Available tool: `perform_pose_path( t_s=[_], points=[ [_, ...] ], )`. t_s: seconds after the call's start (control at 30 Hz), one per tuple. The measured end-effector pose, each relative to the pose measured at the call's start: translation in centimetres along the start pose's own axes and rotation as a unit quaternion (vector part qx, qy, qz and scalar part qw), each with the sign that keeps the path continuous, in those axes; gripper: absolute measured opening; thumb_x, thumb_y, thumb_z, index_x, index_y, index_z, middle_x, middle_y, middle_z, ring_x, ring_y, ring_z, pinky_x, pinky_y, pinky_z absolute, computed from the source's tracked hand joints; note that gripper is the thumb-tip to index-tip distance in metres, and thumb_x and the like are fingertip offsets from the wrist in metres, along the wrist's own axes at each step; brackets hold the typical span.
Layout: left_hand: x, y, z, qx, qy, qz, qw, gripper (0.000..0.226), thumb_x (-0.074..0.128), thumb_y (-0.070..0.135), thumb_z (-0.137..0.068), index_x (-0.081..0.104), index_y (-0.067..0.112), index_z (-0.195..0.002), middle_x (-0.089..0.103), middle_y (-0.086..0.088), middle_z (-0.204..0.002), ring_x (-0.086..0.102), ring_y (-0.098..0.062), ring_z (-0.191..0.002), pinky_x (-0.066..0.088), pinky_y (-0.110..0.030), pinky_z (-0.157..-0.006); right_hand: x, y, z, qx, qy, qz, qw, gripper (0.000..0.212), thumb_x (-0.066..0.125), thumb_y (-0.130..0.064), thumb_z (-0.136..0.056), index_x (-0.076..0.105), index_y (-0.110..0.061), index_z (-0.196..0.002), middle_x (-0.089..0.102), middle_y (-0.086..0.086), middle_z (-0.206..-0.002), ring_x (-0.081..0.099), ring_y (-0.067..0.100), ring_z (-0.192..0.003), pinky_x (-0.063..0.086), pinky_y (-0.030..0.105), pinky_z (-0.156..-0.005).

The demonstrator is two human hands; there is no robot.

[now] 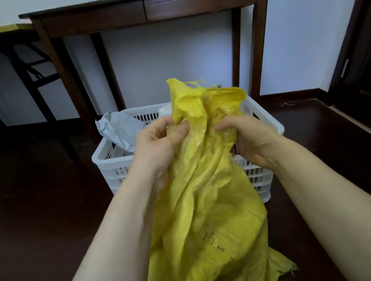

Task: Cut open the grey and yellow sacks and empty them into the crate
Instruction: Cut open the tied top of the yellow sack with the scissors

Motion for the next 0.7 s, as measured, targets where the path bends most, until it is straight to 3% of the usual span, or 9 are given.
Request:
perform_pose_path(
  t_s=[0.07, 0.13, 0.2, 0.27, 0.33, 0.4, 0.5, 0.6, 0.7],
  points=[
    [0.2, 0.2, 0.1, 0.0, 0.005, -0.001, 1.0, 0.011, 0.063, 0.004, -0.086, 0.065, 0.011, -0.094, 0.069, -0.011, -0.083, 0.065, -0.021, -0.066, 0.056, -0.034, -0.068, 1.1, -0.1, 0.9, -0.007, -0.129, 0.026, 0.991, 0.041, 0.067, -0.017, -0.075, 0.062, -0.012, -0.116, 0.066, 0.006, -0.103, 0.059, 0.024, -0.091, 0.043, 0.031, -0.067],
    [0.8, 0.0, 0.3, -0.013, -0.022, 0.0, 1.0, 0.011, 0.06, 0.004, -0.088, 0.066, 0.011, -0.094, 0.068, -0.011, -0.083, 0.064, -0.02, -0.069, 0.055, -0.032, -0.068, 1.7, 0.1, 1.3, -0.026, -0.155, 0.094, 0.983, 0.046, 0.077, -0.016, -0.071, 0.063, -0.015, -0.115, 0.068, 0.001, -0.103, 0.061, 0.02, -0.096, 0.043, 0.031, -0.074],
    [1.4, -0.3, 0.4, -0.045, -0.067, 0.004, 0.997, 0.02, 0.05, 0.002, -0.088, 0.067, 0.011, -0.092, 0.068, -0.009, -0.085, 0.063, -0.018, -0.072, 0.053, -0.029, -0.068, 1.4, 0.2, 0.8, -0.053, -0.042, 0.138, 0.988, 0.048, 0.084, -0.009, -0.063, 0.066, -0.016, -0.107, 0.071, -0.005, -0.091, 0.068, 0.009, -0.083, 0.052, 0.017, -0.064],
    [1.5, -0.6, 0.3, -0.067, -0.099, 0.012, 0.993, 0.031, 0.041, 0.001, -0.083, 0.068, 0.01, -0.096, 0.067, -0.009, -0.092, 0.062, -0.019, -0.081, 0.052, -0.028, -0.073, 0.3, 0.4, 0.1, -0.071, 0.086, 0.119, 0.987, 0.038, 0.084, -0.002, -0.062, 0.068, -0.016, -0.093, 0.067, -0.01, -0.077, 0.064, -0.002, -0.06, 0.048, 0.01, -0.049],
    [0.3, -0.7, -0.4, -0.061, -0.066, -0.038, 0.995, 0.034, 0.04, 0.001, -0.084, 0.065, 0.011, -0.104, 0.069, -0.008, -0.101, 0.064, -0.021, -0.095, 0.05, -0.028, -0.085, -0.9, 0.9, -0.6, -0.08, 0.151, 0.126, 0.977, 0.034, 0.081, 0.004, -0.063, 0.062, -0.022, -0.075, 0.062, -0.011, -0.069, 0.06, -0.001, -0.053, 0.047, 0.015, -0.047],
    [-2.1, -1.5, -1.1, -0.04, -0.021, -0.193, 0.98, 0.036, 0.049, 0.004, -0.085, 0.06, 0.016, -0.117, 0.066, -0.005, -0.116, 0.06, -0.018, -0.107, 0.047, -0.024, -0.089, -2.7, 1.7, -1.0, -0.083, 0.209, 0.157, 0.962, 0.037, 0.079, 0.003, -0.066, 0.056, -0.026, -0.067, 0.057, -0.012, -0.067, 0.055, 0.003, -0.059, 0.045, 0.021, -0.053],
    [-5.8, -4.6, -1.1, -0.137, -0.125, -0.433, 0.882, 0.076, 0.075, 0.023, -0.074, 0.039, 0.027, -0.141, 0.045, 0.007, -0.138, 0.045, -0.013, -0.122, 0.036, -0.025, -0.096, -5.6, 3.2, -1.1, -0.068, 0.29, 0.173, 0.939, 0.034, 0.08, -0.005, -0.068, 0.055, -0.028, -0.067, 0.058, -0.01, -0.071, 0.059, 0.017, -0.073, 0.051, 0.031, -0.069],
    [-8.3, -8.9, 0.6, -0.305, -0.267, -0.51, 0.759, 0.131, 0.09, 0.053, -0.042, 0.017, 0.037, -0.149, 0.025, 0.01, -0.154, 0.028, -0.016, -0.139, 0.03, -0.038, -0.112, -7.5, 4.4, -1.2, -0.052, 0.344, 0.136, 0.928, 0.032, 0.08, -0.006, -0.067, 0.057, -0.027, -0.07, 0.064, 0.0, -0.086, 0.063, 0.027, -0.089, 0.054, 0.049, -0.084],
    [-9.5, -12.2, 1.7, -0.37, -0.259, -0.549, 0.704, 0.136, 0.089, 0.053, -0.046, -0.001, 0.042, -0.148, 0.002, 0.01, -0.159, 0.02, -0.027, -0.143, 0.041, -0.044, -0.101, -8.0, 5.1, -1.6, -0.042, 0.361, 0.116, 0.924, 0.031, 0.077, -0.005, -0.067, 0.059, -0.026, -0.079, 0.066, 0.005, -0.097, 0.064, 0.03, -0.093, 0.054, 0.051, -0.086]
  ],
)
Point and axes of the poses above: each hand's wrist, its own z-axis away from the middle knuckle, its own x-axis out of the palm, y = z × x, the point moved 4 cm from there along -z, towards the middle knuckle
